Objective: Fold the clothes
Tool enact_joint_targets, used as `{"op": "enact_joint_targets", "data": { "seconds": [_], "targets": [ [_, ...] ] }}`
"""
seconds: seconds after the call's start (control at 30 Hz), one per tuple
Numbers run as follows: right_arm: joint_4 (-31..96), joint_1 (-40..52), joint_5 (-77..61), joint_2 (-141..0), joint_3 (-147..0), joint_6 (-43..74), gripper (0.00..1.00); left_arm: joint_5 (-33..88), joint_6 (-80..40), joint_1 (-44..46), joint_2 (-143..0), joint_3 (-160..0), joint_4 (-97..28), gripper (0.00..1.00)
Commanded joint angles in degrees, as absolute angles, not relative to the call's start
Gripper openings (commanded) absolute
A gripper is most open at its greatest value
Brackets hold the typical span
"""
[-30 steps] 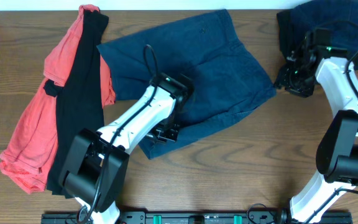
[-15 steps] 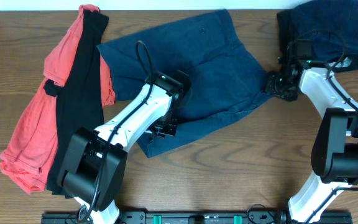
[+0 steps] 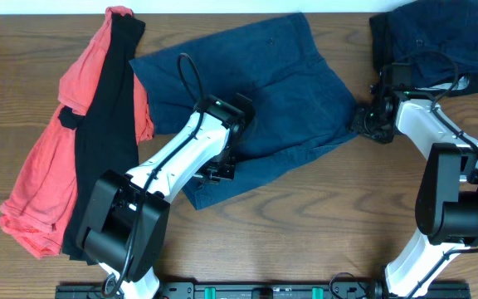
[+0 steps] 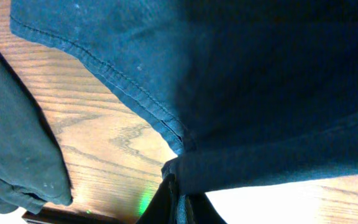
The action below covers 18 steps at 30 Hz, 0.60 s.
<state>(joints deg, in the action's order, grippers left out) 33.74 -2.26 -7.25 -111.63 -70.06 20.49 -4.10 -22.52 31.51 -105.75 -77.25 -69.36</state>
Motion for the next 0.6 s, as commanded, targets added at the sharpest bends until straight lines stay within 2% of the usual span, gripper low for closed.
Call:
{"op": "enact_joint_targets", "data": {
  "seconds": [0.0, 0.17, 0.27, 0.47, 0.57],
  "targets": [
    [34.68, -1.37, -7.14, -111.7, -69.67, 20.99, 0.63, -5.89, -23.92, 31.24, -105.45, -76.75, -69.71, 0.06],
    [35.92, -1.1, -7.11, -111.7, -69.67, 20.99, 0.63, -5.89, -23.92, 31.24, -105.45, -76.75, -69.23, 0.06],
    [34.02, -0.71, -7.14, -111.7, -69.67, 21.91, 0.5, -5.89, -23.92, 31.24, -105.45, -76.75, -68.86, 0.06],
    [31.64, 0.69, -7.44, -111.7, -69.69, 23.16, 0.01, -5.89, -24.36, 30.74, -105.45, -76.75, -67.53, 0.06],
    [30.5, 0.69, -7.55, -111.24, -69.97, 23.22, 0.01, -5.87, -24.34, 29.56, -105.32, -76.77, -67.4, 0.06]
  ]
}}
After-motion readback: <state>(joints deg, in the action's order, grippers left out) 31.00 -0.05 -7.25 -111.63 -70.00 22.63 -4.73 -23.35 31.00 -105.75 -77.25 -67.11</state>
